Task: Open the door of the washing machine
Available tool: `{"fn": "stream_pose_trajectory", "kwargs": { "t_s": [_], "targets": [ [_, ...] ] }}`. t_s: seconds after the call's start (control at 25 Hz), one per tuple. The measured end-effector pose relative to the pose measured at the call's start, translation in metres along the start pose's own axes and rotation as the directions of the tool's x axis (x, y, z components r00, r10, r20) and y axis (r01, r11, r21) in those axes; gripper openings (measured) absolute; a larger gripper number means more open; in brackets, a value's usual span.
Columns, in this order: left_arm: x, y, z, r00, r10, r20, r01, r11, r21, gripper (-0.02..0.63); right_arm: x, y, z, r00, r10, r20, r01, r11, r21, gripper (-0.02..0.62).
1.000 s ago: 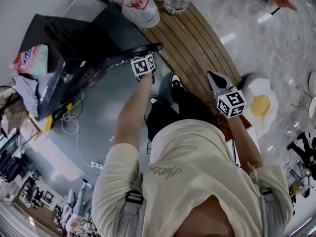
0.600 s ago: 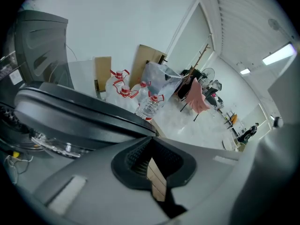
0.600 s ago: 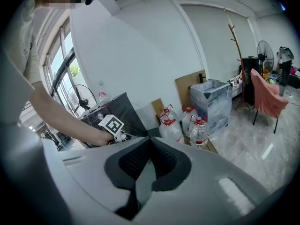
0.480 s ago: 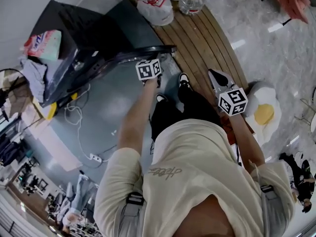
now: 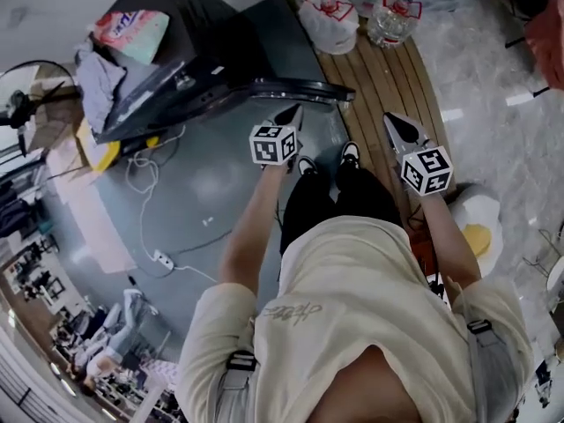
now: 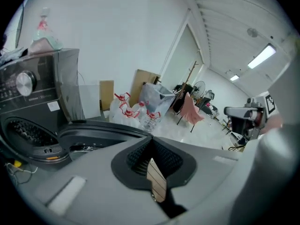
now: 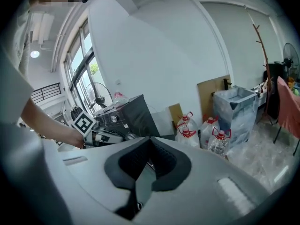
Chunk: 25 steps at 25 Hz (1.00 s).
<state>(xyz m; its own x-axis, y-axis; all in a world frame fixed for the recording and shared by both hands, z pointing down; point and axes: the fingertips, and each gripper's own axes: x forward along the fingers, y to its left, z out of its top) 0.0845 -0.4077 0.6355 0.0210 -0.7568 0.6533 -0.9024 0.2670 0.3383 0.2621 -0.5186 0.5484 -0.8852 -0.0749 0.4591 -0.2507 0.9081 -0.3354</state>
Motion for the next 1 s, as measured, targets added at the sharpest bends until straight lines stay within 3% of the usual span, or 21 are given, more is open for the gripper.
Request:
{"fn": "stream_pose_trajectory", "kwargs": {
  "t_s": [0.2,0.36,0.52,0.64,0.76,1.0],
  "targets": [
    [-0.064,-0.004,0.033,0.992,-0.005,0.129,0.007,1.000,-0.019,0.017,0.017,0.024,0.031,0.999,0.029,0.034,-0.027,0.999,-0.044,0.002],
    [-0.120,-0.006,0.067,0.967,0.014,0.255,-0.020,1.000,0.023,0.017,0.025,0.052,0.059,0.995,0.070,0.072,-0.063,0.993,-0.095,0.002],
    [-0.168,-0.009,0.103,0.927,0.024,0.375,-0.052,0.997,0.065,0.017,0.030,0.078,0.091,0.988,0.109,0.111,-0.091,0.984,-0.153,0.002],
    [-0.201,-0.010,0.127,0.886,0.006,0.463,-0.028,0.999,0.042,0.017,0.030,0.099,0.117,0.983,0.130,0.129,-0.097,0.967,-0.237,0.002],
    [-0.233,-0.013,0.148,0.843,-0.003,0.537,-0.030,0.998,0.053,0.017,0.026,0.122,0.140,0.977,0.145,0.154,-0.085,0.937,-0.338,0.002],
    [-0.294,-0.020,0.188,0.780,-0.004,0.625,-0.101,0.986,0.133,0.017,0.015,0.180,0.196,0.946,0.232,0.225,-0.096,0.867,-0.489,0.002]
  ]
}}
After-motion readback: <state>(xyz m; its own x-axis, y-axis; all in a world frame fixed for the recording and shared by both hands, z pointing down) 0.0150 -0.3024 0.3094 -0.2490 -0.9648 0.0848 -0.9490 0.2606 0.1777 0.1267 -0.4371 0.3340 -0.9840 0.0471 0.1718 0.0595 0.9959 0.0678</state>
